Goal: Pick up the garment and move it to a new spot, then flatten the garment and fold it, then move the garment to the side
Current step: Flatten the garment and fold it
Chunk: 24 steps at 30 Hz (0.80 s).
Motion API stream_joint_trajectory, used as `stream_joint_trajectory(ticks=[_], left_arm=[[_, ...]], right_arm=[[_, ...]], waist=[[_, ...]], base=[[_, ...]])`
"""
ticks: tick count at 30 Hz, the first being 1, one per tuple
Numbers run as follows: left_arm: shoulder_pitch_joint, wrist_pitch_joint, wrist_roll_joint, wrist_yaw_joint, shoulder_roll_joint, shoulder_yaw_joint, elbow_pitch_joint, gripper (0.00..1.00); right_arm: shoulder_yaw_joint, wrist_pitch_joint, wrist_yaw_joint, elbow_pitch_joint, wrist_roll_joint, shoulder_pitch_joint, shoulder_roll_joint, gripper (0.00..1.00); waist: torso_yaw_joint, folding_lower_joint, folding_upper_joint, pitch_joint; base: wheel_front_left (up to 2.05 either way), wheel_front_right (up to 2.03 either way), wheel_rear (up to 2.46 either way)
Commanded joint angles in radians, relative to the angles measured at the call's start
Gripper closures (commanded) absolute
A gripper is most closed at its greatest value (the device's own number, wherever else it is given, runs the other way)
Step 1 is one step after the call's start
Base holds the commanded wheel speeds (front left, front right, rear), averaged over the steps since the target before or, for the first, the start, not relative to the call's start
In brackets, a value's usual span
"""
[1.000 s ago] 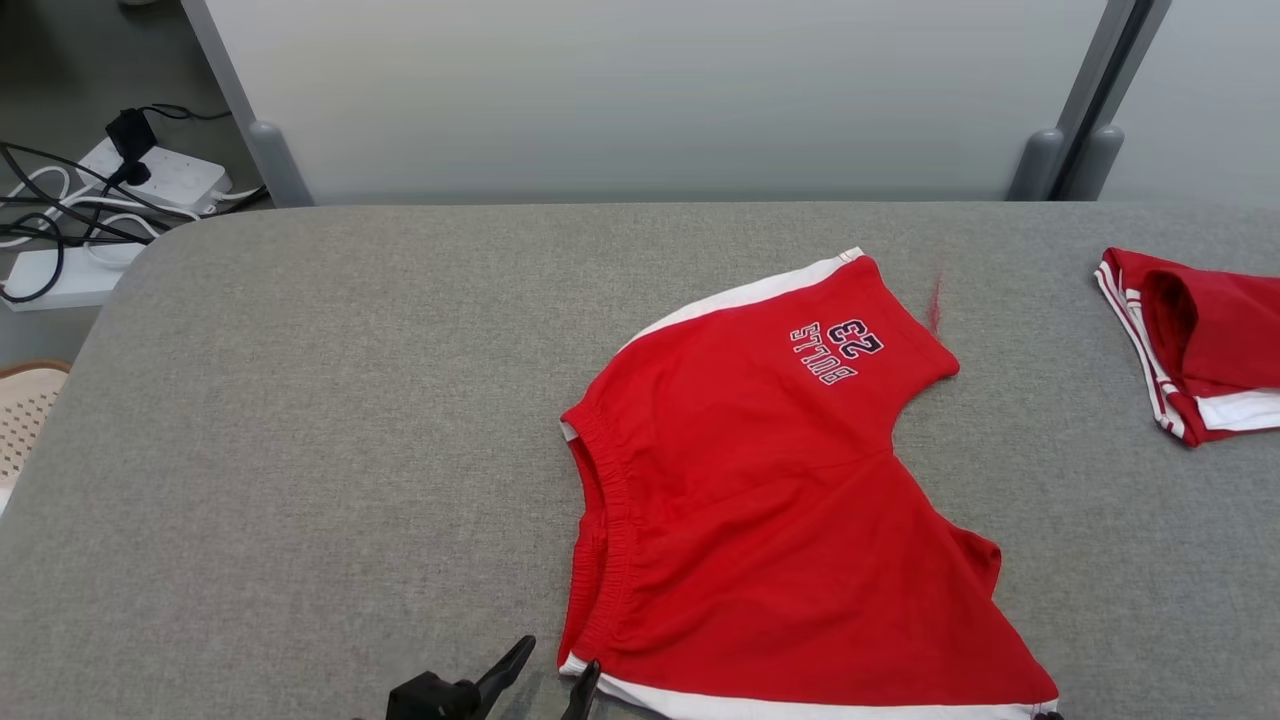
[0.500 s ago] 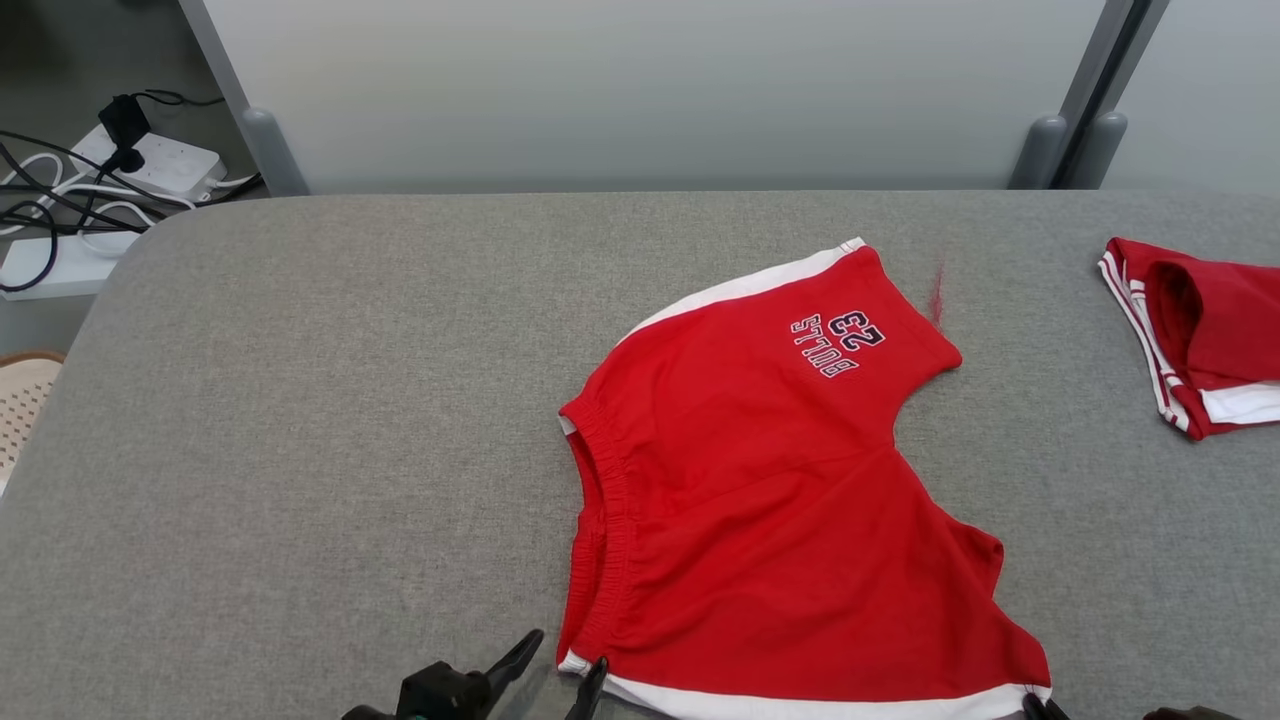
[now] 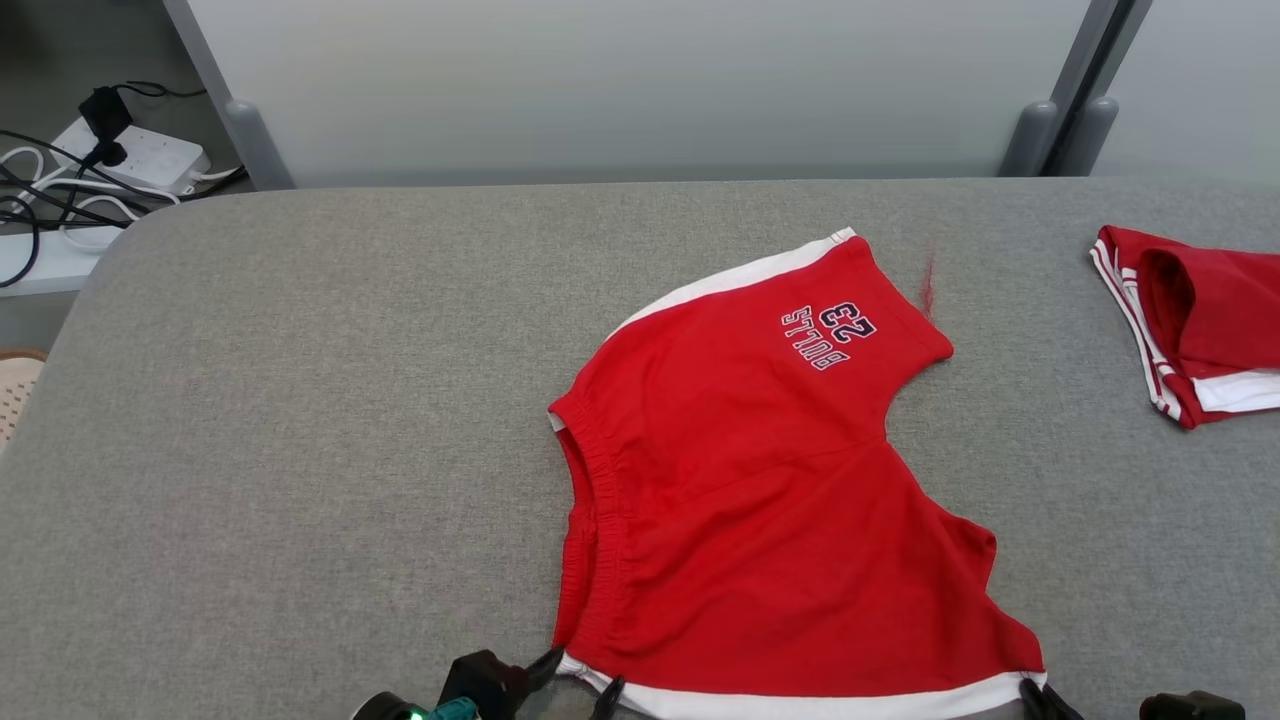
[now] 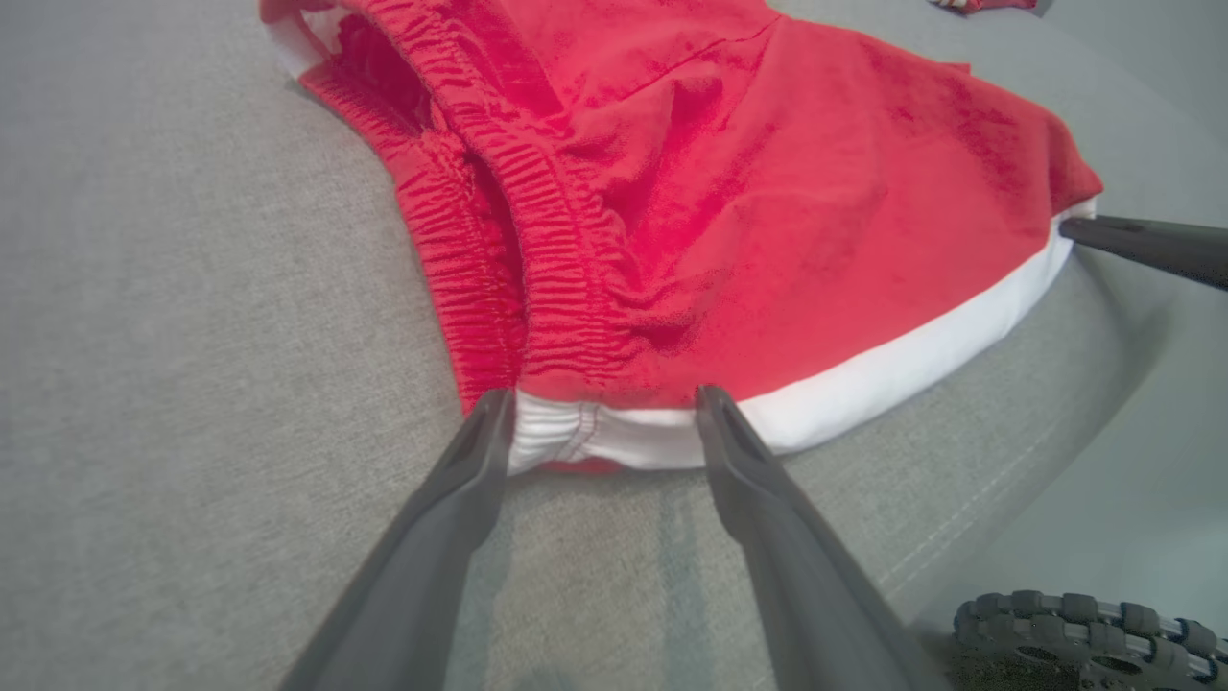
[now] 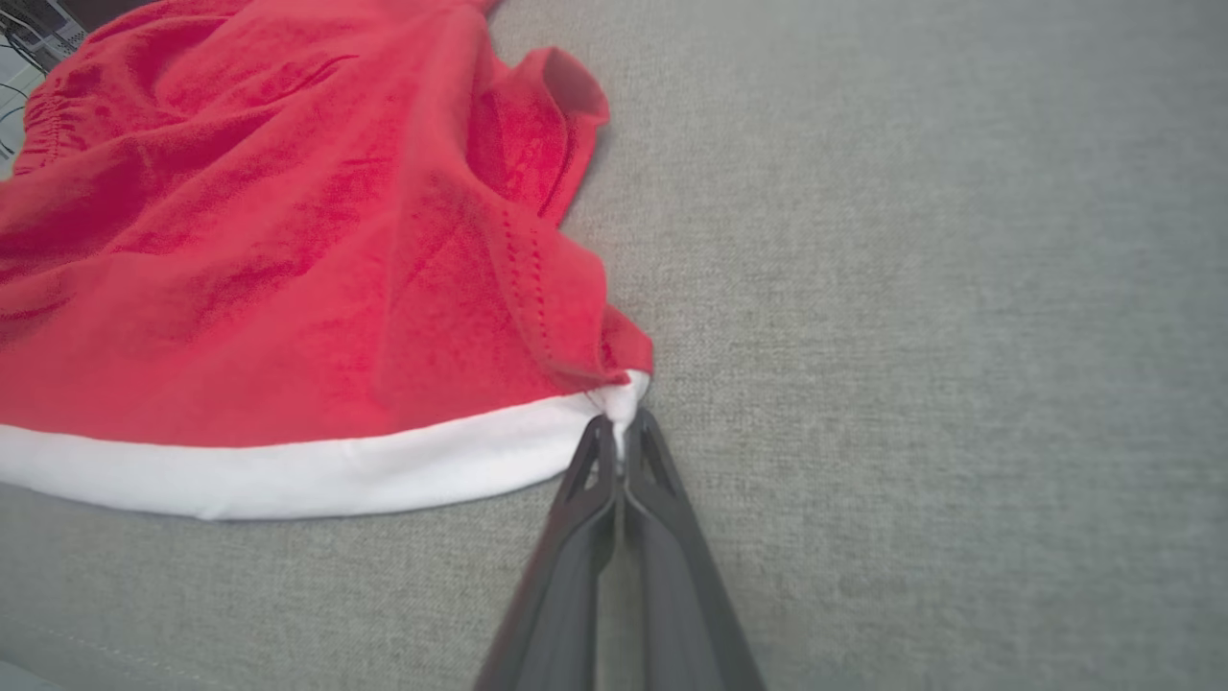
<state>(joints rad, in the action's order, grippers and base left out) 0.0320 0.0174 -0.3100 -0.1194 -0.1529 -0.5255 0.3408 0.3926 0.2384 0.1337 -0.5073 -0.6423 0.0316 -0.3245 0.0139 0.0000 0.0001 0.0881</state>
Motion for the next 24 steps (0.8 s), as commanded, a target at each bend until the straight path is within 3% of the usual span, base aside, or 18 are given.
stream_joint_trajectory(ticks=[1,11,16,24], left_arm=[[0.048,0.002,-0.005,-0.003,-0.011,0.028,-0.015,1.0],[0.019,-0.068,-0.057,-0.004,-0.041,0.019,-0.071,1.0],[-0.028,-0.154,-0.078,0.02,-0.097,0.04,-0.203,1.0],[-0.123,-0.317,-0.101,0.089,-0.189,0.079,-0.483,1.0]], right_arm=[[0.011,0.016,-0.003,0.008,-0.005,-0.02,-0.034,1.0],[-0.018,0.021,-0.003,0.071,0.006,0.001,-0.076,1.0],[-0.042,0.014,-0.003,0.189,-0.007,0.055,-0.111,1.0],[-0.102,-0.085,-0.003,0.389,-0.002,0.152,-0.166,1.0]], waist=[[-0.001,0.0,-0.0001,0.001],[-0.009,0.0,-0.0001,0.001],[-0.007,0.0,-0.0001,0.002],[-0.004,0.0,-0.0001,-0.002]], base=[[0.0,0.0,0.0],[0.0,0.0,0.0],[0.0,0.0,0.0],[0.0,0.0,0.0]])
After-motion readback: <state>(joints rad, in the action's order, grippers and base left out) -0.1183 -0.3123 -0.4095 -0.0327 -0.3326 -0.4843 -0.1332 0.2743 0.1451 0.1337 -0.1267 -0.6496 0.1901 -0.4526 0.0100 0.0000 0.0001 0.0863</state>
